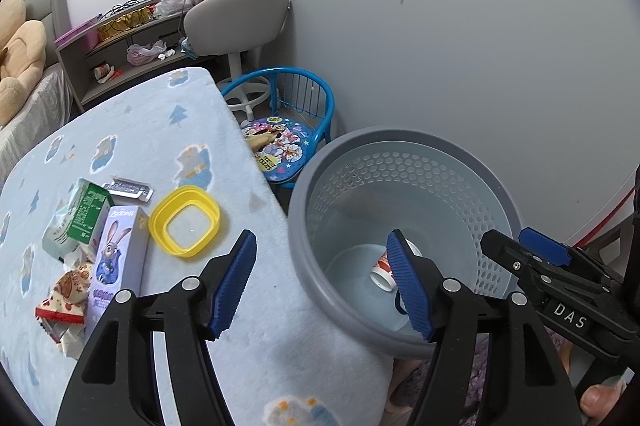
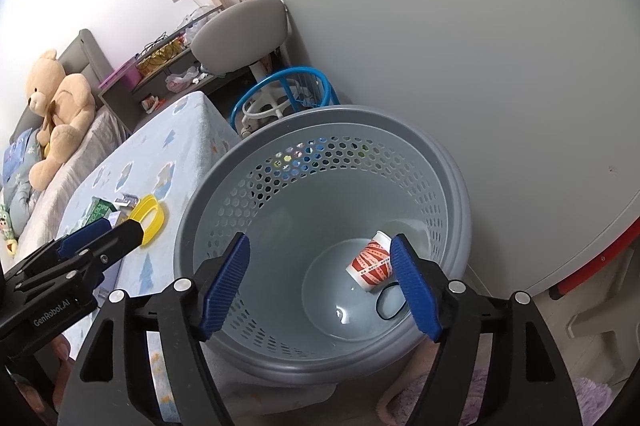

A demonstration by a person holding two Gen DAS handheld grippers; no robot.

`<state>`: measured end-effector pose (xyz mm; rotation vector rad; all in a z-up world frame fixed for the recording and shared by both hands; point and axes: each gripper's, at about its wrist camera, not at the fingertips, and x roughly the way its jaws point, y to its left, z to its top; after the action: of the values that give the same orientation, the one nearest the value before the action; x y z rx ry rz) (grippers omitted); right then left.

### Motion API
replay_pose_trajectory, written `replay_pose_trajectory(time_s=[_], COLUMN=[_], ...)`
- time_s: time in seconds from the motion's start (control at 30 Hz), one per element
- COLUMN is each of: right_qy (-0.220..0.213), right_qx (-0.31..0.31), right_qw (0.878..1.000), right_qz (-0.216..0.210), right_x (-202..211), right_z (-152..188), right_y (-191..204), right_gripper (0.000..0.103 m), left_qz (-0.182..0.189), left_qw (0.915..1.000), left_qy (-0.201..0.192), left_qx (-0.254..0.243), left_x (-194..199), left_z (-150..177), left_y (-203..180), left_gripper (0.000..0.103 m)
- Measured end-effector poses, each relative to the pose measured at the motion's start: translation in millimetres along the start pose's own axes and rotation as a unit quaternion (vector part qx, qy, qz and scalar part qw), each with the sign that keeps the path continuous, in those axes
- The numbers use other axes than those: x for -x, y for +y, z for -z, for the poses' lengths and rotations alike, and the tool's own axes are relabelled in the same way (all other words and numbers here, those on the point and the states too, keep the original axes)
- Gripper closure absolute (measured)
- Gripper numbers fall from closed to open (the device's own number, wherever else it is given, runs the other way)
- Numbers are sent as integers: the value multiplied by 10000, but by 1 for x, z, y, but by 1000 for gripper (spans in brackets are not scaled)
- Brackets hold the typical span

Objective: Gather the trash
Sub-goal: 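Move both tools back over the table toward the remaining trash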

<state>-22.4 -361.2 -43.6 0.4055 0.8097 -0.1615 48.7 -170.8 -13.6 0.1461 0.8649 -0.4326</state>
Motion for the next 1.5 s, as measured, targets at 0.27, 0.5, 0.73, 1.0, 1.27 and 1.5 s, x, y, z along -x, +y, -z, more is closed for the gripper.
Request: replay_pose_trajectory(time_s=[0.27, 0.5, 0.73, 1.0, 1.27, 1.5], right_qy=[103, 185, 230, 368, 499, 709], right_qx=[71, 228, 536, 1105, 1754, 2178], right_qw=[9999, 9995, 9972, 9874, 9702, 9587], right_qz=[-23, -128, -469, -1067, -1593, -1685], right_x=[0, -3, -5, -13, -25, -45], right_z=[19, 31, 37, 36, 34, 37], right_y=[16, 42, 87, 166, 254, 313], right_gripper=[30, 30, 30, 30, 30, 30], left_qz=[-168, -444, -778, -1341, -2025, -2120], left_qw=[9997, 9981, 9940, 9824, 9605, 9510], left_qy=[-140, -201, -256, -389, -493, -478], left_qx=[133, 368, 723, 1241, 1843, 2199], left_x=[16, 33, 55, 87, 112, 115], left_z=[14, 28, 45, 70, 97, 114], left_y=[25, 62, 110, 175, 246, 288], left_gripper=[38, 38, 38, 38, 38, 38])
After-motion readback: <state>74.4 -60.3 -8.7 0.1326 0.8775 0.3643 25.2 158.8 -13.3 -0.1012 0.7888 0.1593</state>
